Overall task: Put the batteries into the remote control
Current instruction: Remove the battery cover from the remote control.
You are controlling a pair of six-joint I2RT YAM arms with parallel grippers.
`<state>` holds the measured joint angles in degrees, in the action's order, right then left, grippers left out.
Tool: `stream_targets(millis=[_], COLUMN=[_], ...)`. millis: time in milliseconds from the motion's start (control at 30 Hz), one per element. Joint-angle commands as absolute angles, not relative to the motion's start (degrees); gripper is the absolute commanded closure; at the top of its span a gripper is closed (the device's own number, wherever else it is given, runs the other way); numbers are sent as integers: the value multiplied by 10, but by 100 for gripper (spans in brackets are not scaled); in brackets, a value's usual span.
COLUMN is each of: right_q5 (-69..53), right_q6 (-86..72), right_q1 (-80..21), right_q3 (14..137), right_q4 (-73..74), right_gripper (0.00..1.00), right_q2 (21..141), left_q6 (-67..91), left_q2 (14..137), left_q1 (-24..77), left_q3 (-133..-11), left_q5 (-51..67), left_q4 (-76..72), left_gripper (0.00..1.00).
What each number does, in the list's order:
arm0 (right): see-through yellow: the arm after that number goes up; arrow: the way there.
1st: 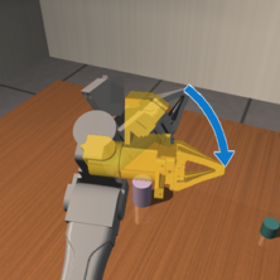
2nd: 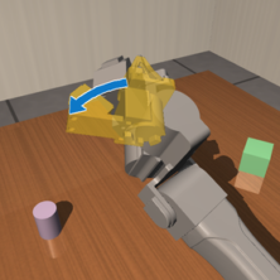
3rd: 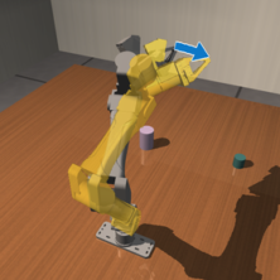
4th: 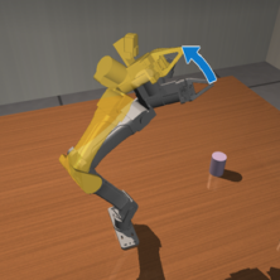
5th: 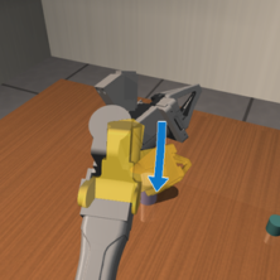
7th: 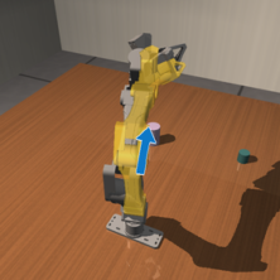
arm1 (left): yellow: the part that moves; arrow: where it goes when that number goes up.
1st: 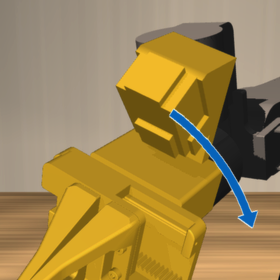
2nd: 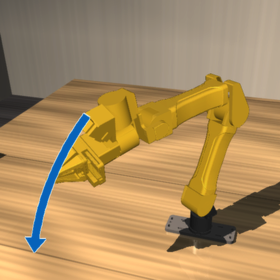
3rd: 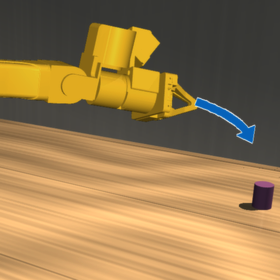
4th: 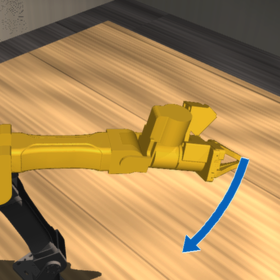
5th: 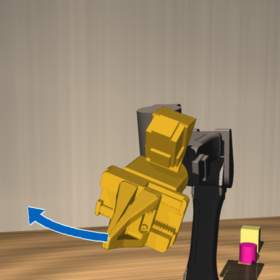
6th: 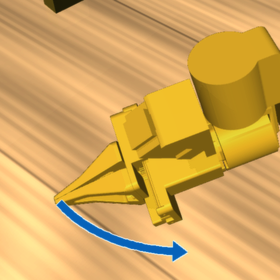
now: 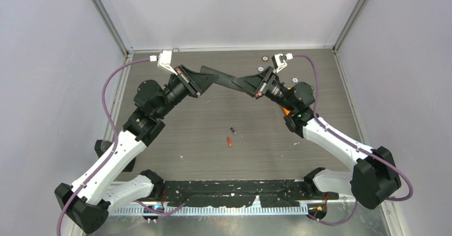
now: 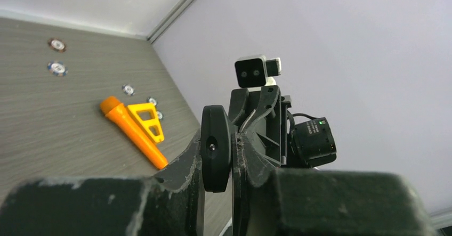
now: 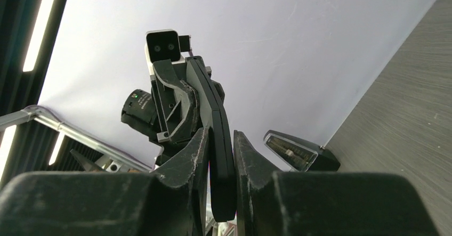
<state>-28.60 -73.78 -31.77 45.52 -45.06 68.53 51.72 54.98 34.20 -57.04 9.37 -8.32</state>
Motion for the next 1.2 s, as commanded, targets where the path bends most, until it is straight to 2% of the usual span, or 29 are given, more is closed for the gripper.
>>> stream_targets(millis=[0, 267, 567, 800, 867, 1033, 1167], right_q5=[-297, -301, -278, -252, -244, -243, -249], right_q6=[-720, -743, -814, -808, -804, -772, -739], right_q1=[-319, -307, -298, -295, -294, -294, -298], right_q3=[429, 392, 349, 329, 322, 323, 346], right_q4=[-452, -534, -689, -677, -668, -625, -580], right_gripper=[79, 72, 73, 70, 68, 44, 34], right_q2=[712, 763, 829, 837, 835, 815, 796], left_q6=[482, 512, 622, 649, 646, 624, 614], left_q2=[579, 606, 612, 610, 609, 611, 623], left_q1=[307, 266, 238, 230, 227, 227, 227], left_q3=[-587, -582, -506, -487, -481, -483, -494], left_q5=[77, 102, 93, 70, 73, 92, 117], left_q4=[-92, -111, -222, -217, -215, -203, -197], left_gripper=[100, 100, 100, 100, 100, 100, 100])
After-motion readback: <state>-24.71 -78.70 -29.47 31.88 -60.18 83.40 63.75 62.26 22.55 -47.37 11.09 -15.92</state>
